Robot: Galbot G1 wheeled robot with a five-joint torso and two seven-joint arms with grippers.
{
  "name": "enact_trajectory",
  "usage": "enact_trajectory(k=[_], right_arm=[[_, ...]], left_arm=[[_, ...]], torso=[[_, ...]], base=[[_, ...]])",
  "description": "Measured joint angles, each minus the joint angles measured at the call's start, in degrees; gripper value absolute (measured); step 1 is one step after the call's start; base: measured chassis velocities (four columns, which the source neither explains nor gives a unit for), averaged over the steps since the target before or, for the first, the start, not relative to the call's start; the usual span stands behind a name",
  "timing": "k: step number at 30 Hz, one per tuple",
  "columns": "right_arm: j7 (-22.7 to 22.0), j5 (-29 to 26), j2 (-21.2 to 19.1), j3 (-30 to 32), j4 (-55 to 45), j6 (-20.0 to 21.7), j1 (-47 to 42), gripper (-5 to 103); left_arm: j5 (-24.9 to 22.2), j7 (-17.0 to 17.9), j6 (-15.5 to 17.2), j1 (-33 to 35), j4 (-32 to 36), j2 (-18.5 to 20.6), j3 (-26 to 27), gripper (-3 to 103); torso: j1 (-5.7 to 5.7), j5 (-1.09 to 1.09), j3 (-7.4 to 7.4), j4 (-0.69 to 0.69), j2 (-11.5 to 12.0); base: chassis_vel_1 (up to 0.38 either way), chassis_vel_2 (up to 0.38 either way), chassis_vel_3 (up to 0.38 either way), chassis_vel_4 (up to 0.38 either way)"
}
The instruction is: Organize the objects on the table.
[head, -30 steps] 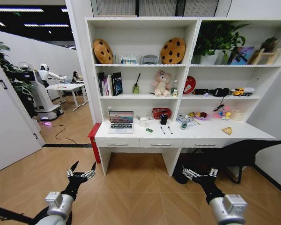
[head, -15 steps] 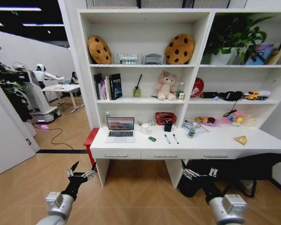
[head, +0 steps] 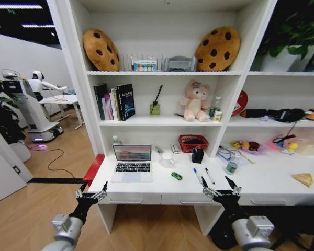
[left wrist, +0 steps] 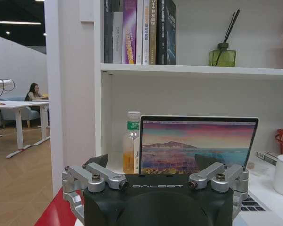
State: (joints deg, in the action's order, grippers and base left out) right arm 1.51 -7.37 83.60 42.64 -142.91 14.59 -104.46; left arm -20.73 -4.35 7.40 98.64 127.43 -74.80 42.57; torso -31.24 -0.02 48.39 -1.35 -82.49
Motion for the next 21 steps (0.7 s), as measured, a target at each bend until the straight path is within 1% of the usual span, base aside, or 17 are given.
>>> enact_trajectory(k=[1,2,6,7,9,10,11,12,13,14,15,16,17,19,20,21], right_arm=[[0.47,0.67,-0.04,0.02,0.57,-1.29,0.00,100],[0.77,1.06,-0.06,0.07,0.87,-1.85,0.00,100],[1.17,1.36,-0.01,-0.01,1.27,-2.40,-0.07,100],[1.17,1.35,0.06,-0.06,1.39,-2.45,-0.15,100],[1.19,1.35,0.11,-0.11,1.54,-2.51,-0.16,100],[1.20,1.35,0.19,-0.15,1.71,-2.51,-0.13,100],[1.20,1.35,0.19,-0.15,1.71,-2.51,-0.13,100],[1.20,1.35,0.31,-0.23,1.89,-2.52,-0.04,100],[1.19,1.35,0.41,-0.26,2.01,-2.52,0.03,100],[1.17,1.35,0.45,-0.26,2.12,-2.52,0.07,100],[1.03,1.34,0.53,-0.15,2.41,-2.48,0.16,100],[0.96,1.29,0.48,0.00,2.64,-2.45,0.17,100],[0.96,1.29,0.48,0.00,2.64,-2.45,0.17,100],[0.92,1.26,0.30,0.11,3.06,-2.44,0.27,100],[0.92,1.26,0.30,0.11,3.06,-2.44,0.27,100],[0.91,1.25,0.19,0.11,3.33,-2.40,0.50,100]], left_arm=[[0.01,0.01,0.00,-0.01,-0.01,-0.04,-0.11,100],[0.03,0.03,0.00,-0.03,-0.01,-0.06,-0.18,100],[0.07,0.44,-0.04,-0.18,-0.01,-0.29,-0.43,100],[0.22,0.51,-0.07,-0.22,-0.01,-0.39,-0.54,100],[0.70,0.56,-0.18,-0.25,-0.13,-0.52,-0.58,100],[1.16,0.56,-0.44,-0.31,-0.38,-0.59,-0.70,103],[1.16,0.56,-0.44,-0.31,-0.38,-0.59,-0.70,103],[1.43,0.59,-0.53,-0.39,-0.48,-0.64,-0.84,100],[1.45,0.62,-0.48,-0.48,-0.47,-0.64,-1.04,96],[1.45,0.62,-0.40,-0.55,-0.42,-0.59,-1.17,96],[2.04,0.61,0.02,-1.06,0.18,-0.05,-1.58,80],[2.05,0.69,0.72,-1.38,1.03,0.34,-1.95,75],[2.05,0.69,0.72,-1.38,1.03,0.34,-1.95,75],[2.03,1.05,1.41,-1.88,1.70,0.69,-2.37,64],[2.03,1.05,1.41,-1.88,1.70,0.69,-2.37,64],[2.01,1.14,1.56,-2.18,1.95,0.85,-2.56,58]], torso=[[0.01,-0.01,0.00,0.01,-0.01],[0.01,0.05,0.00,0.01,0.00],[-0.07,0.02,0.02,0.03,0.03],[-0.04,-0.01,0.01,-0.04,0.02],[-0.05,0.02,0.01,-0.02,0.02],[-0.06,0.03,0.02,0.01,0.02],[-0.06,0.03,0.02,0.01,0.02],[-0.04,0.01,0.01,0.04,0.02],[0.04,0.02,-0.01,0.04,0.00],[0.07,0.03,-0.02,0.03,-0.02],[0.10,0.01,-0.03,0.01,-0.04],[0.10,0.03,-0.03,0.00,-0.05],[0.10,0.03,-0.03,0.00,-0.05],[0.08,0.02,-0.02,0.00,-0.04],[0.08,0.02,-0.02,0.00,-0.04],[0.05,0.02,-0.01,0.00,-0.03]], base=[[-0.379,0.342,0.363,-0.345],[-0.379,0.342,0.306,-0.298],[-0.283,0.300,0.235,-0.225],[-0.247,0.158,0.078,-0.137],[-0.198,0.158,0.055,-0.131],[-0.017,0.079,0.032,0.013],[-0.017,0.079,0.032,0.013],[0.000,0.000,0.000,0.000],[0.025,0.019,-0.014,0.077],[0.053,-0.028,-0.014,0.069],[0.052,-0.090,-0.088,0.084],[0.000,0.000,0.000,0.000],[0.000,0.000,0.000,0.000],[0.000,0.000,0.000,0.000],[0.000,0.000,0.000,0.000],[0.000,0.000,0.000,0.000]])
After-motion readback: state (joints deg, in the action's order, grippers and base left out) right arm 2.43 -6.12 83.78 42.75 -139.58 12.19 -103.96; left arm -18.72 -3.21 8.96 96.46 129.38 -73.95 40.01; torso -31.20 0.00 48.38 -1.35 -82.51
